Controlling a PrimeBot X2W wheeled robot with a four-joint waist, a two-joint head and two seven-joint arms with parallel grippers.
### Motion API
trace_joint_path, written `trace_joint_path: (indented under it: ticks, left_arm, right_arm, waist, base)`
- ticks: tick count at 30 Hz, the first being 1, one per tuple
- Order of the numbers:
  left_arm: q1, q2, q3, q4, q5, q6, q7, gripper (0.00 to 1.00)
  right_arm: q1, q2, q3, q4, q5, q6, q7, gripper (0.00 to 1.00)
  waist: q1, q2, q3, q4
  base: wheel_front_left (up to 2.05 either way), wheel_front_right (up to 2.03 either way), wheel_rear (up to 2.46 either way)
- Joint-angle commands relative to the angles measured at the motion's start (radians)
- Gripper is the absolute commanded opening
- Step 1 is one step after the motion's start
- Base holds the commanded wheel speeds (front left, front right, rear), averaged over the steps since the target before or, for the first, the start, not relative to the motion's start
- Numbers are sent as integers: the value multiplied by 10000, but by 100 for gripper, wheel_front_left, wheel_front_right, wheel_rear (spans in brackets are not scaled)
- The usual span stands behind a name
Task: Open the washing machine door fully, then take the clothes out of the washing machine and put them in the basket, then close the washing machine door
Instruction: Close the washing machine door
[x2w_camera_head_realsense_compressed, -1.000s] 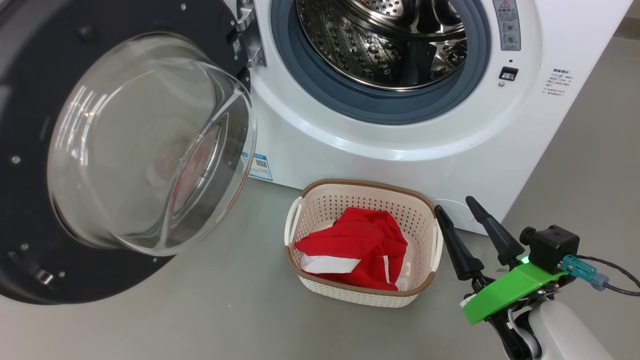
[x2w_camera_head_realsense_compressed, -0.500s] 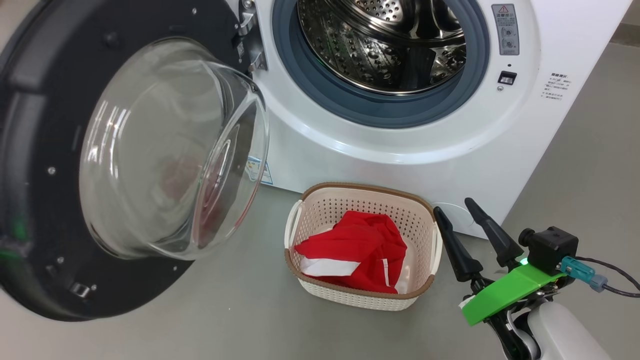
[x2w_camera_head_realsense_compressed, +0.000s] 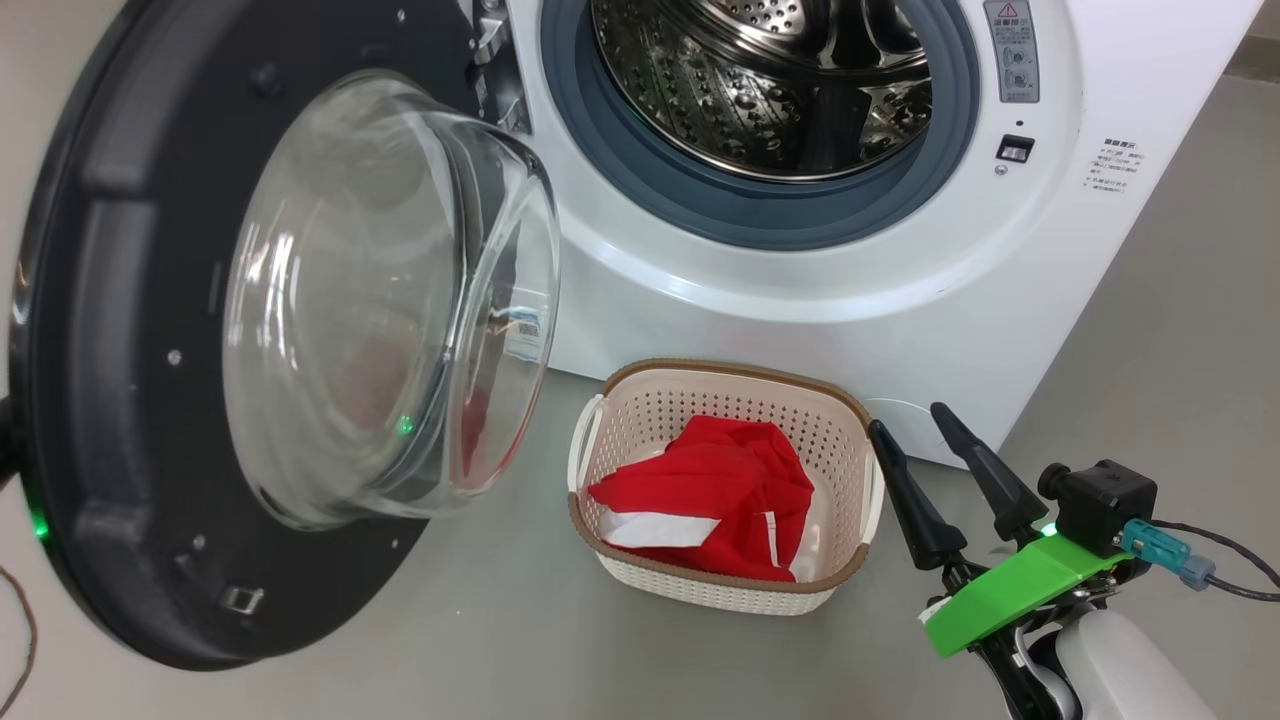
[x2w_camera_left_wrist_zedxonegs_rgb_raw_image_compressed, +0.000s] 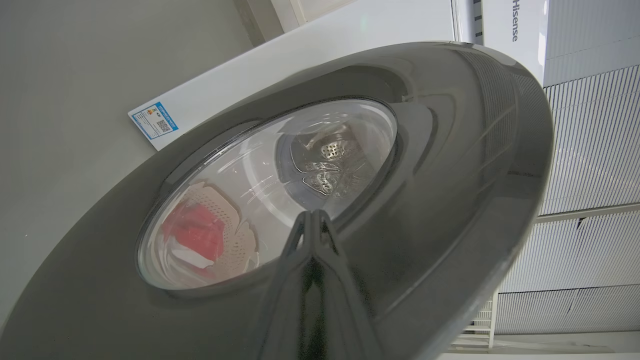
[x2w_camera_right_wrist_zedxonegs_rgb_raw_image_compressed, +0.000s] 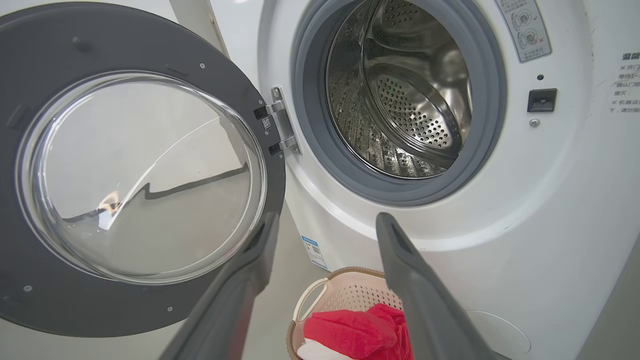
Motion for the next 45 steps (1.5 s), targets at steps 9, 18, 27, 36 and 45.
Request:
trace_joint_path:
  ticks: [9, 18, 27, 36, 45]
  left_arm:
    - [234, 69, 38, -1374, -238, 221, 397, 0]
    - [445, -300, -243, -2323, -349, 363, 577, 0]
    - [578, -499, -514, -2908, -238, 426, 612, 0]
    - [632, -842, -418, -3255, -579, 512, 633, 0]
    - [653, -1237, -912, -3773, -460, 635, 639, 0]
  right_arm:
    - [-22, 83, 81, -240, 14, 16, -49, 100]
    - [2, 123, 90, -247, 11, 16, -49, 100]
    - [-24, 174, 98, -225, 13, 16, -49, 100]
    - [49, 193, 24, -218, 5, 16, -49, 100]
    - [-55, 201, 122, -183, 47, 16, -49, 100]
  waist:
    - [0, 0, -13, 42]
    - [0, 0, -13, 109]
    - [0, 0, 5, 115]
    - [0, 0, -58, 171]
    - [0, 0, -75, 100]
  base:
    - [0, 0, 0]
    - [0, 0, 0]
    - [0, 0, 0]
    - [0, 0, 0]
    - [0, 0, 0]
